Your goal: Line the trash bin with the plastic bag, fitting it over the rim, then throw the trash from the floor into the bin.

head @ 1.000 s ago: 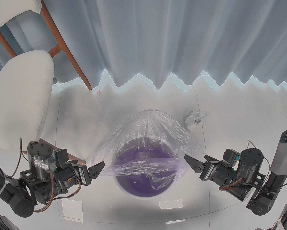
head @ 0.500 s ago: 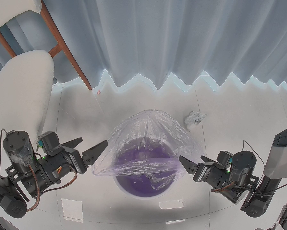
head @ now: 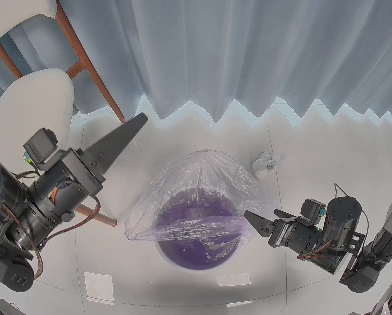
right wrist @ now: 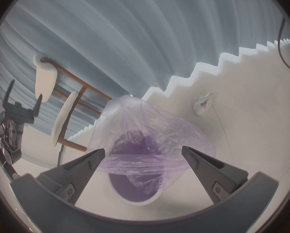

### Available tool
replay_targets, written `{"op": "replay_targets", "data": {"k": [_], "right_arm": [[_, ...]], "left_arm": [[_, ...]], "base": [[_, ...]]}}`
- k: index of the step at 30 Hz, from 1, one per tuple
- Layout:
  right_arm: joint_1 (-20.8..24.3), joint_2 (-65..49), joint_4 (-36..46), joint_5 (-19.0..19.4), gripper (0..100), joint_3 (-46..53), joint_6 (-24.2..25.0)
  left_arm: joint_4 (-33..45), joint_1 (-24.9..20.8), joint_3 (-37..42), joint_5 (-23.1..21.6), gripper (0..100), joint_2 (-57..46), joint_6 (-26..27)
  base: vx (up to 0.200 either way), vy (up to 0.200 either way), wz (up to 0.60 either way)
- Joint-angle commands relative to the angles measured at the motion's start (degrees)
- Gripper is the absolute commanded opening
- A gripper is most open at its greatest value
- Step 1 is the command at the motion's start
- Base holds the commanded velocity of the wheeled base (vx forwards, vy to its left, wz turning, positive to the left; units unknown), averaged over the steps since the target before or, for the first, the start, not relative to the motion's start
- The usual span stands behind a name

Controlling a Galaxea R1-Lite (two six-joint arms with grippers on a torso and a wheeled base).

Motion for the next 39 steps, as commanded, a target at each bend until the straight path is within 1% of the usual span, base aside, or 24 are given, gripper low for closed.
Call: {"op": "replay_targets", "data": {"k": [1,2,4,6,8,10,11,12,13,14,17,21,23,26,27,28,29,31,32,35,36,37,39], "right_arm": [[0.09,-6.24,13.37,4.12,100,-9.29,-1.57],[-0.08,-6.06,17.06,4.12,100,-11.40,-1.66],[-0.43,-5.80,23.83,4.30,100,-16.32,-1.66],[-1.14,-5.80,27.87,4.30,100,-21.33,-1.57],[-1.14,-6.15,30.51,4.30,100,-24.05,-1.66],[-1.22,-7.12,32.44,4.30,100,-24.05,-1.83],[-1.31,-7.65,33.23,4.38,100,-24.05,-1.83],[-1.31,-7.65,33.23,4.38,100,-24.05,-1.83],[-1.22,-7.65,35.08,4.38,100,-24.32,-2.01],[-0.87,-7.65,35.61,4.38,100,-24.41,-2.10],[0.62,-7.21,36.05,4.38,100,-23.97,-2.10],[0.45,-5.10,35.26,4.21,100,-23.44,-2.10],[0.36,-4.13,35.17,4.12,100,-23.62,-2.10],[0.36,-3.16,34.64,3.15,100,-23.44,-2.80],[0.36,-3.16,34.64,3.15,100,-23.44,-2.80],[0.27,-2.90,33.06,2.71,100,-23.44,-3.50],[0.18,-2.81,32.09,2.63,100,-23.26,-3.77],[-0.35,-2.28,31.13,2.63,100,-22.74,-4.38],[-0.43,-1.93,30.69,2.54,100,-22.38,-5.17],[-1.58,-0.97,29.28,1.04,100,-22.03,-8.08],[-2.19,0.26,28.14,-0.19,100,-21.68,-9.75],[-2.28,0.35,27.96,-0.27,100,-21.68,-9.83],[-3.51,3.25,22.78,-1.68,100,-21.33,-12.38]], "left_arm": [[4.80,-0.93,-9.70,-6.14,100,-3.43,-2.73],[7.35,-0.57,-11.10,-5.96,100,-3.96,-2.82],[14.82,0.22,-14.18,-5.52,100,-5.36,-2.29],[22.55,1.80,-17.78,-5.52,100,-6.07,-2.29],[30.38,2.50,-20.51,-5.26,100,-5.80,-2.12],[37.58,3.82,-22.00,-5.26,100,-5.80,-2.21],[40.13,4.44,-22.35,-5.35,100,-5.80,-2.12],[40.13,4.44,-22.35,-5.35,100,-5.80,-2.12],[44.61,4.52,-22.35,-5.35,100,-5.71,-2.12],[46.11,4.52,-22.09,-5.35,100,-5.63,-2.03],[48.30,4.61,-20.77,-5.52,100,-5.36,-0.54],[48.39,4.44,-18.57,-5.70,100,-5.63,0.17],[48.30,4.17,-15.85,-5.61,100,-5.19,1.84],[48.13,4.52,-13.83,-5.52,100,-1.76,8.87],[48.13,4.52,-13.83,-5.52,100,-1.76,8.87],[47.51,4.52,-11.63,-5.17,100,1.05,14.76],[47.34,4.52,-10.40,-5.17,100,1.93,17.83],[47.34,4.70,-8.82,-5.00,100,2.90,22.31],[47.34,4.79,-8.46,-4.64,100,3.60,23.72],[47.34,4.87,-8.64,-3.94,100,4.48,23.98],[47.34,5.05,-8.73,-3.77,100,4.57,23.90],[47.25,5.14,-8.73,-3.77,100,4.57,23.90],[47.25,6.72,-8.64,-4.03,100,5.80,23.98]], "base": [[0.000,0.000,0.00],[0.000,0.000,0.00],[0.000,0.000,0.00],[0.000,0.000,0.00],[0.000,0.000,0.00],[0.000,0.000,0.00],[0.000,0.000,0.00],[0.000,0.000,0.00],[0.000,0.000,0.00],[0.000,0.000,0.00],[0.000,0.000,0.00],[0.000,0.000,0.00],[0.000,0.000,0.00],[0.000,0.000,0.00],[0.000,0.000,0.00],[0.000,0.000,0.00],[0.000,0.000,0.00],[0.000,0.000,0.00],[0.000,0.000,0.00],[0.000,0.000,0.00],[0.000,0.000,0.00],[0.000,0.000,0.00],[0.000,0.000,0.00]]}}
